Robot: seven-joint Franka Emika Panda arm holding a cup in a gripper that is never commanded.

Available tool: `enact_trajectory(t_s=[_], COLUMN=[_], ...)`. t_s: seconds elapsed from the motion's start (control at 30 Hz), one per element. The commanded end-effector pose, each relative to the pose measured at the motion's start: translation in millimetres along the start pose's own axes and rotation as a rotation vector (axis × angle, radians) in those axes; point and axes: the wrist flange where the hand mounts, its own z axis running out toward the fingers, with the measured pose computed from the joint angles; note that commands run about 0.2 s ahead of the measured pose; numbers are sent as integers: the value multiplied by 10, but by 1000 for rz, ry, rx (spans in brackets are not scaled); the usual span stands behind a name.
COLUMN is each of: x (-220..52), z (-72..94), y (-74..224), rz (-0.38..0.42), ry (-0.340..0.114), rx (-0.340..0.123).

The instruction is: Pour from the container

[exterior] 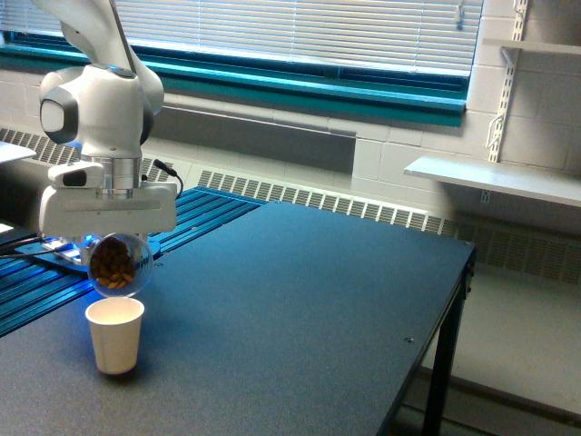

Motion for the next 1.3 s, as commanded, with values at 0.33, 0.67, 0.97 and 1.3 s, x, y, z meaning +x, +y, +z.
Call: enact_trajectory(t_s=[0.33,0.67,0.97,1.3], x=[-85,91,112,146], z=[-1,-159,-191,-201], y=[-5,-140,-216,-230], rz=[-29,-52,-69,-85], ry=[-19,19,11,2], rx=[-37,-35,-41,-62])
